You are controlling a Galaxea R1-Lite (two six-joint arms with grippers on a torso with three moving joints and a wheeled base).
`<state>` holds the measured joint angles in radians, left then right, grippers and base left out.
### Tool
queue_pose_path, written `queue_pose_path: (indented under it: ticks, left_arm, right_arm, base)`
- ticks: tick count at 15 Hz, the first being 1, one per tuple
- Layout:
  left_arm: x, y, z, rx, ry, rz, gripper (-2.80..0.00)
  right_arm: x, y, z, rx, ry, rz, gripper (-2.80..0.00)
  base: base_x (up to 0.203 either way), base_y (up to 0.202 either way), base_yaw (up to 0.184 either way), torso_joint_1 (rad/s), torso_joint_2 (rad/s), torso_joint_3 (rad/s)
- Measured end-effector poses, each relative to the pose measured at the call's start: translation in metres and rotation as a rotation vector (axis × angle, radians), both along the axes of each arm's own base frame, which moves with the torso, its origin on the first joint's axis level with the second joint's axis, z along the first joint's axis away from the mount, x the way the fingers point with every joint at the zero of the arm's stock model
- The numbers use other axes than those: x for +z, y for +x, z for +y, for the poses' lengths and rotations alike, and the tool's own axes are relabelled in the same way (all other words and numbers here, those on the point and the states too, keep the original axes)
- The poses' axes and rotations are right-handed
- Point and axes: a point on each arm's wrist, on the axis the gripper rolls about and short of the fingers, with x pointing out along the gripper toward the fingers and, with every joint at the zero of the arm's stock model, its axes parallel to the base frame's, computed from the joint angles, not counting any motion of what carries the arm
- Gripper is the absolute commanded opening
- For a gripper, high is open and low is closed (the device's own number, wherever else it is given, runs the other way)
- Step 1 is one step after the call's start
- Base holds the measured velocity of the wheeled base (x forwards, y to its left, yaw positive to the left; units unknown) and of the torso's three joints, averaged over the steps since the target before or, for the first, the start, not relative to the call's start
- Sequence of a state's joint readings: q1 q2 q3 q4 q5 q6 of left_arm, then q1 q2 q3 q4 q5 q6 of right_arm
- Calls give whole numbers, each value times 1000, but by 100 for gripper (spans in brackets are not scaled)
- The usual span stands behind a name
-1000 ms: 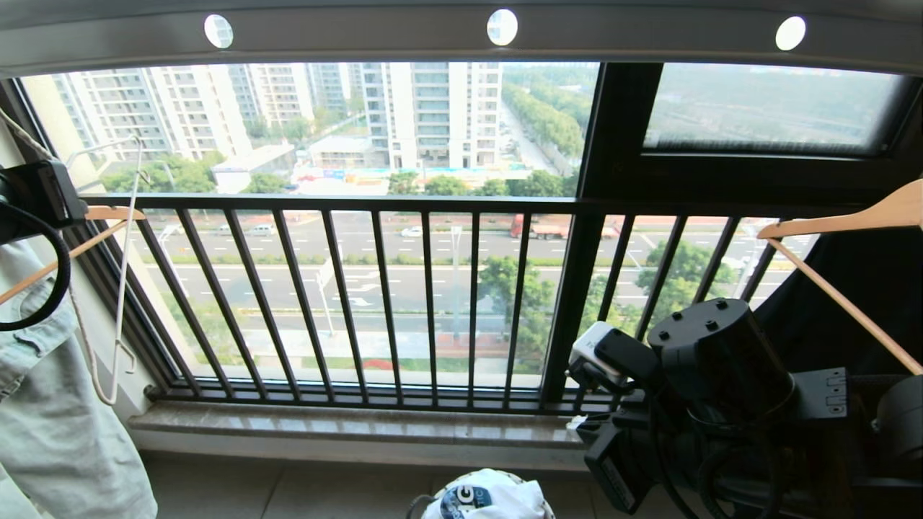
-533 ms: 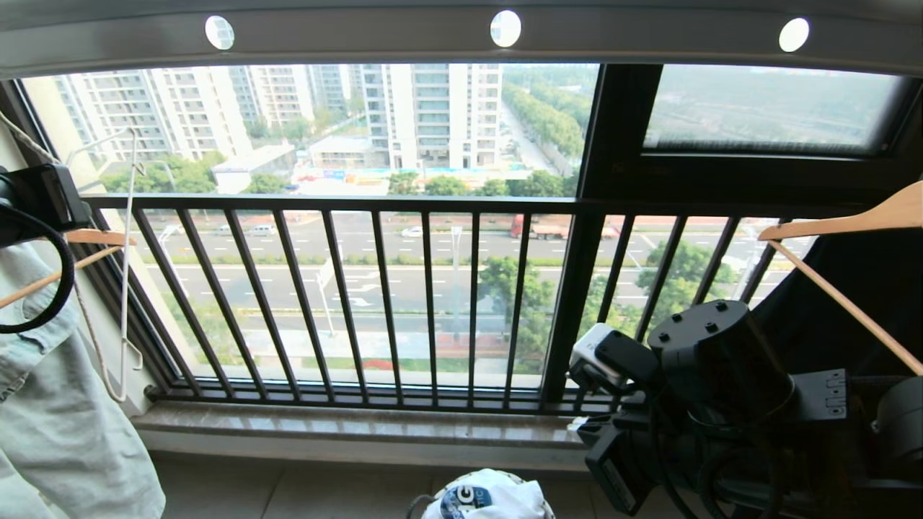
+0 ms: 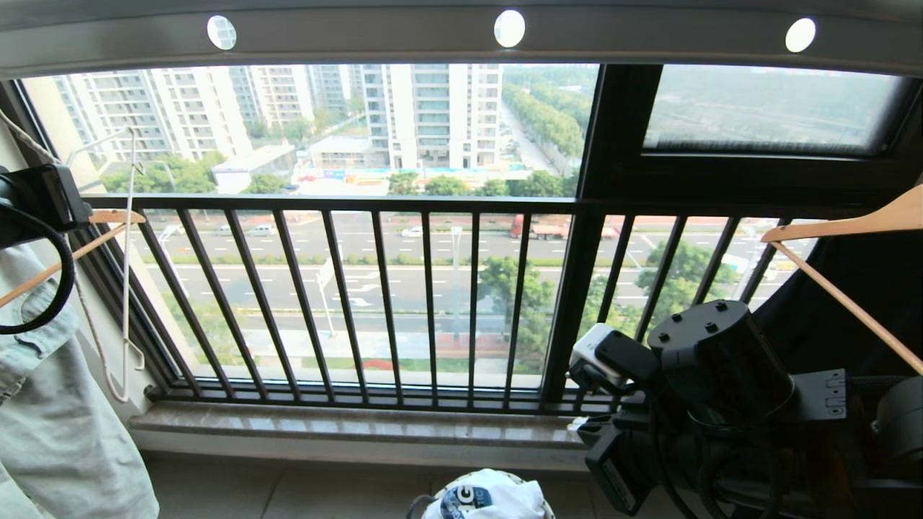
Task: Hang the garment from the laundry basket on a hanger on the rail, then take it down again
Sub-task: Hang the clothes rack on the clothesline
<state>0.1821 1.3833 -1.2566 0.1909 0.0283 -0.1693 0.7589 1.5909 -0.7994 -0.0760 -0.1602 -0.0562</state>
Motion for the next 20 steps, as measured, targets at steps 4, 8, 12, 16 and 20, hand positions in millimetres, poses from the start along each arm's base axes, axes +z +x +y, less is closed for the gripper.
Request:
queue_pose_path:
  ticks: [4,8,12,16,20]
  left_arm:
    - [3,-5,-1,1,1,-12,-280]
    - [6,-6,-1,1,3,-34,-280]
    - [9,-7,-1,2,-3,-56,-280]
    - [9,-8,-1,3,-2,-60,-280]
    - [8,-7,-1,1,-3,-57,-280]
  right_arm:
    - [0,0,0,0,0,0,-280]
    - [0,0,0,0,0,0,-280]
    - [0,0,0,0,0,0,-280]
    - [0,0,0,1,-1,0,-280]
    - [0,0,0,0,0,0,-280]
  base:
    - [0,0,0,0,0,0]
    - [0,0,0,0,0,0]
    - [0,0,0,0,0,0]
    - [0,0,0,0,0,0]
    - [0,0,0,0,0,0]
